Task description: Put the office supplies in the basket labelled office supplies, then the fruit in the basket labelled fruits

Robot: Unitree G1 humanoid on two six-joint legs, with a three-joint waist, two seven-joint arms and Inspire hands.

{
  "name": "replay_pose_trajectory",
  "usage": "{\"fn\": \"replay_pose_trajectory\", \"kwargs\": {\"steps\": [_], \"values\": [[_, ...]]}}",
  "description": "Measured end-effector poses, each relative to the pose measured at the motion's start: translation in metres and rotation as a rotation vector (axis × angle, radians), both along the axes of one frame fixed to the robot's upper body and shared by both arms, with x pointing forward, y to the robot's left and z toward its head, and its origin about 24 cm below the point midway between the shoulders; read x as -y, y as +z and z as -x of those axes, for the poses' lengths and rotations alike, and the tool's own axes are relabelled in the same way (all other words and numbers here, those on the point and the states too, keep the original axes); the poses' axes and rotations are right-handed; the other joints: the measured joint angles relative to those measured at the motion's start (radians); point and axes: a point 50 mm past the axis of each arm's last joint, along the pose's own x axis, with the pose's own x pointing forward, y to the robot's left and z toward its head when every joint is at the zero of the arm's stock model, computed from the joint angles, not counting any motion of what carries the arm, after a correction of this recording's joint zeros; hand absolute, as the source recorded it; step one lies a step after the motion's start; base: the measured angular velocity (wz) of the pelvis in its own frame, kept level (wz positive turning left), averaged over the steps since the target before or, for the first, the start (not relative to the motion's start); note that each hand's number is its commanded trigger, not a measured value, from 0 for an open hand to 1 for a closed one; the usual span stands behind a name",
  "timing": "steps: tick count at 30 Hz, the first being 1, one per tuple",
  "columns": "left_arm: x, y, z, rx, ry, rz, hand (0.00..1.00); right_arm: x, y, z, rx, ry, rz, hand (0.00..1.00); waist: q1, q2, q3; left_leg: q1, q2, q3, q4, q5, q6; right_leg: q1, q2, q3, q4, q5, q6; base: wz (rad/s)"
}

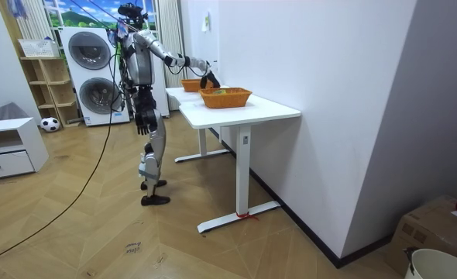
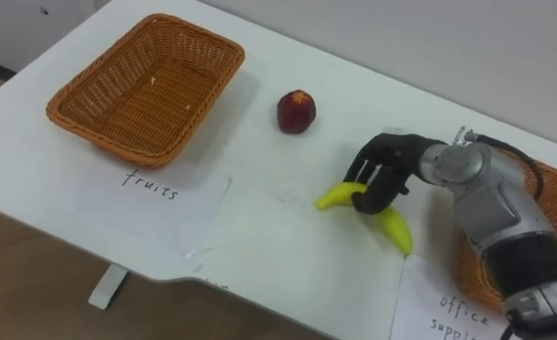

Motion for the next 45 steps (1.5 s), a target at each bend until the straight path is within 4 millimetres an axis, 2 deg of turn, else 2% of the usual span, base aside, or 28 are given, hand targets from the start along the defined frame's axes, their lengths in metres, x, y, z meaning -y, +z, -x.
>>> {"fn": "replay_pose_trajectory", "kwargs": {"steps": [11,16,22,26,27,29,38,43,45], "values": [[-0.002,0.001,0.0,0.015,0.018,-0.022,0.0,-0.029,0.038,-0.002,0.194,0.117,-0.021,1.0,0.001,-0.006,-0.0039,0.003,0.0,0.005,-0.002,0.0,0.0,-0.001,-0.001,0.02,0.0,0.0,0.0,-0.01],[-0.001,0.002,0.0,0.032,0.033,-0.029,0.0,-0.028,0.049,-0.002,0.238,0.105,-0.038,1.0,0.001,-0.008,-0.0052,0.007,-0.001,0.004,-0.005,0.0,0.0,0.003,0.001,0.019,0.0,0.0,0.0,0.0],[0.004,0.001,0.006,0.027,0.044,-0.03,0.0,-0.028,0.073,-0.004,0.408,0.05,-0.083,1.0,-0.005,0.012,-0.0013,0.018,-0.002,0.002,-0.009,0.0,0.0,0.017,0.002,0.018,0.0,0.0,0.0,0.01],[0.007,0.0,0.006,0.038,0.044,-0.023,0.0,-0.031,0.079,-0.005,0.48,0.023,-0.111,1.0,-0.004,0.021,-0.0087,0.021,-0.003,-0.003,-0.008,0.0,0.0,0.02,0.002,0.012,0.0,0.0,0.0,0.02],[0.007,0.001,0.007,0.038,0.047,-0.024,0.0,-0.034,0.082,-0.004,0.505,0.026,-0.118,1.0,-0.003,0.026,-0.0073,0.019,-0.003,-0.003,-0.007,0.0,0.0,0.02,0.002,0.012,0.0,0.0,0.0,0.04],[0.007,0.001,0.007,0.038,0.048,-0.026,0.0,-0.036,0.086,-0.004,0.542,0.021,-0.127,1.0,-0.003,0.028,-0.0093,0.018,-0.003,-0.007,-0.006,0.0,0.0,0.02,0.002,0.005,0.0,0.0,0.0,0.04],[0.008,0.0,0.008,0.035,0.044,-0.023,0.0,-0.046,0.112,-0.008,0.706,0.01,-0.18,1.0,0.006,0.03,-0.0074,0.017,-0.004,-0.027,-0.005,0.001,-0.002,0.027,0.002,-0.012,0.0,0.0,0.0,0.07],[0.009,0.0,0.009,0.032,0.03,-0.026,0.0,-0.063,0.116,-0.006,0.737,0.039,-0.287,1.0,0.012,0.033,-0.0054,0.015,-0.003,-0.028,-0.007,0.001,-0.002,0.029,0.001,-0.026,0.0,0.0,0.0,0.01],[0.01,0.0,0.007,0.036,0.015,-0.029,0.0,-0.065,0.114,-0.006,0.736,0.028,-0.32,1.0,0.032,0.036,-0.0034,0.016,-0.005,-0.028,-0.009,0.001,-0.002,0.03,-0.001,-0.035,0.0,0.0,0.0,0.0]]}}
